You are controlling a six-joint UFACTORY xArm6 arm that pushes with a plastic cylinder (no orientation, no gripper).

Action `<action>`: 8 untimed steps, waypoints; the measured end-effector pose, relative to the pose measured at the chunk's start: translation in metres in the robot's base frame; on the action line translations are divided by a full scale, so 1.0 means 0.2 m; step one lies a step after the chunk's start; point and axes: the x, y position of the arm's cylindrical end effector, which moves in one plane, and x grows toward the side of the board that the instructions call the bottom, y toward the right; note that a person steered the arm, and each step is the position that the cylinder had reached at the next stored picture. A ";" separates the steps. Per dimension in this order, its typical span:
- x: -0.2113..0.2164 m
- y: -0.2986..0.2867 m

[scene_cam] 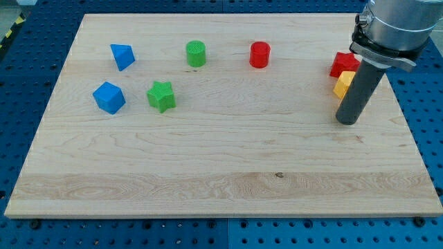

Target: Slide the red circle closer to the red star

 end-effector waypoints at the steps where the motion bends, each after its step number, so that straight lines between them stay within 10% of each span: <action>1: 0.00 0.00; 8: -0.59 -0.88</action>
